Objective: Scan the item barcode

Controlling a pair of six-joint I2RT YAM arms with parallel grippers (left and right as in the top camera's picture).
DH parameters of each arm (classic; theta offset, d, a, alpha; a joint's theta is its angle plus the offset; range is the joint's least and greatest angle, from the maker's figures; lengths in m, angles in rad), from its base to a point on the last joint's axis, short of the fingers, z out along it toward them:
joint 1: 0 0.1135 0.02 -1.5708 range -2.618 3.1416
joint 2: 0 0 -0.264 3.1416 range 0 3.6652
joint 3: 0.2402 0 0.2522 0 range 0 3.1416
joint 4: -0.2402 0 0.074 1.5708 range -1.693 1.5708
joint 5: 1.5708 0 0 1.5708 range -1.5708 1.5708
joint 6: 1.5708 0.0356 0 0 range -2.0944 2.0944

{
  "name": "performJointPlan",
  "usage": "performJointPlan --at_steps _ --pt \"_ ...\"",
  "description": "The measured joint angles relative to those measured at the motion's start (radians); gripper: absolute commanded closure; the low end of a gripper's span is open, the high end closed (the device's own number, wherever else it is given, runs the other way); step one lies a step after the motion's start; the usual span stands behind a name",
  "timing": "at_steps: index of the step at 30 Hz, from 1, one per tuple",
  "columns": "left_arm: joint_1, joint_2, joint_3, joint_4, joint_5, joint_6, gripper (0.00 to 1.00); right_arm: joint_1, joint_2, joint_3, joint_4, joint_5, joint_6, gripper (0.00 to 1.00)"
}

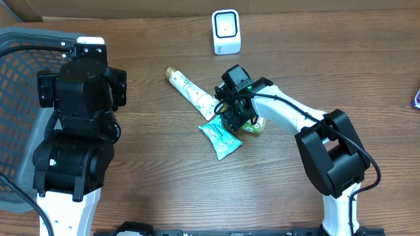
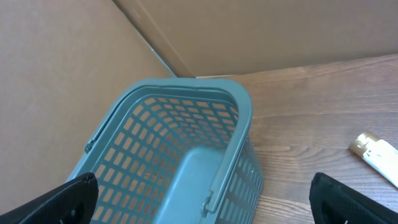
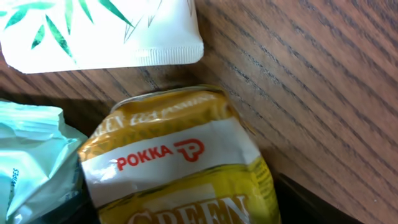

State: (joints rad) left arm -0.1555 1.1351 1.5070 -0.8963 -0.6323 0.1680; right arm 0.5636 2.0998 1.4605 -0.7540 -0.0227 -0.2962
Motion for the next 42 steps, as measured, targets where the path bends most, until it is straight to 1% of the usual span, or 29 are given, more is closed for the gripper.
performJointPlan --at_steps 2,11,17,22,28,36,42 --pt "0.000 0.000 0.000 0.000 0.000 0.000 0.00 0.000 0.000 0.000 0.003 0.000 0.003 0.34" --pt "0.000 0.000 0.000 0.000 0.000 0.000 0.00 0.000 0.000 0.000 0.023 0.000 0.009 0.34" --pt "0.000 0.000 0.000 0.000 0.000 0.000 0.01 0.000 0.002 0.010 0.006 -0.008 0.055 0.34" --pt "0.000 0.000 0.000 0.000 0.000 0.000 0.01 0.000 0.006 0.084 -0.039 -0.064 0.079 0.35" --pt "0.000 0.000 0.000 0.000 0.000 0.000 0.00 0.000 0.006 0.196 -0.086 -0.147 0.101 0.43" --pt "0.000 0.000 0.000 0.000 0.000 0.000 0.01 0.000 0.006 0.212 -0.095 -0.237 0.113 0.42" --pt "0.000 0.000 0.000 0.000 0.000 0.000 0.01 0.000 0.006 0.212 -0.071 -0.254 0.113 0.42"
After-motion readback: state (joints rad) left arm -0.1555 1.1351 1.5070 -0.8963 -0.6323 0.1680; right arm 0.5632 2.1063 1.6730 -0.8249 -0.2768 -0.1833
